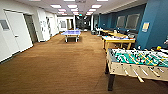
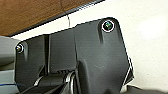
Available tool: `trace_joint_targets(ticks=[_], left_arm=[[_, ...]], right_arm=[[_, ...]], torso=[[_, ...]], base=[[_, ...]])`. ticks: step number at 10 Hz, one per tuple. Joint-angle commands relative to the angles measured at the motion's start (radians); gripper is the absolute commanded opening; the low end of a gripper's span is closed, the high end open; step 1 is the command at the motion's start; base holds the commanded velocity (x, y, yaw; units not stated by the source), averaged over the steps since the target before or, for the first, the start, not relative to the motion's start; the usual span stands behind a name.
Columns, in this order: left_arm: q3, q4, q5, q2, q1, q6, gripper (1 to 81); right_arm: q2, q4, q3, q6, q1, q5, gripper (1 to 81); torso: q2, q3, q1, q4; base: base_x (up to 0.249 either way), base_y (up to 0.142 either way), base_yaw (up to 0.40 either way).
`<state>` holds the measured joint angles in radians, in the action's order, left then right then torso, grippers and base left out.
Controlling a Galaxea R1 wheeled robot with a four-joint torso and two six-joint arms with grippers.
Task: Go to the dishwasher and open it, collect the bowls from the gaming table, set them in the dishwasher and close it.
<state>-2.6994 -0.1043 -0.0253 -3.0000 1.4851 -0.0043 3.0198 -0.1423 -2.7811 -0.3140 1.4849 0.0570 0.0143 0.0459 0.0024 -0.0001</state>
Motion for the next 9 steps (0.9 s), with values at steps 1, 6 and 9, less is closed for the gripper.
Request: trace_joint_targets(ticks=[1, 6, 9], left_arm=[[0.001, 0.011, 0.053, 0.005, -0.050, -0.008, 81.1], [0.001, 0.009, 0.050, 0.009, -0.050, -0.010, 81.1], [0.001, 0.012, 0.045, 0.004, -0.050, -0.016, 81.1]], right_arm=[[-0.003, -0.003, 0.000, 0.000, -0.054, -0.045, 81.1], [0.021, -0.010, -0.006, 0.006, -0.050, -0.063, 81.1], [0.018, -0.023, -0.006, 0.009, -0.031, -0.056, 81.1]], torso=[[0.000, 0.000, 0.000, 0.000], [0.000, 0.000, 0.000, 0.000], [0.000, 0.000, 0.000, 0.000]], base=[[0.000, 0.000, 0.000], [0.000, 0.000, 0.000], [0.000, 0.000, 0.000]])
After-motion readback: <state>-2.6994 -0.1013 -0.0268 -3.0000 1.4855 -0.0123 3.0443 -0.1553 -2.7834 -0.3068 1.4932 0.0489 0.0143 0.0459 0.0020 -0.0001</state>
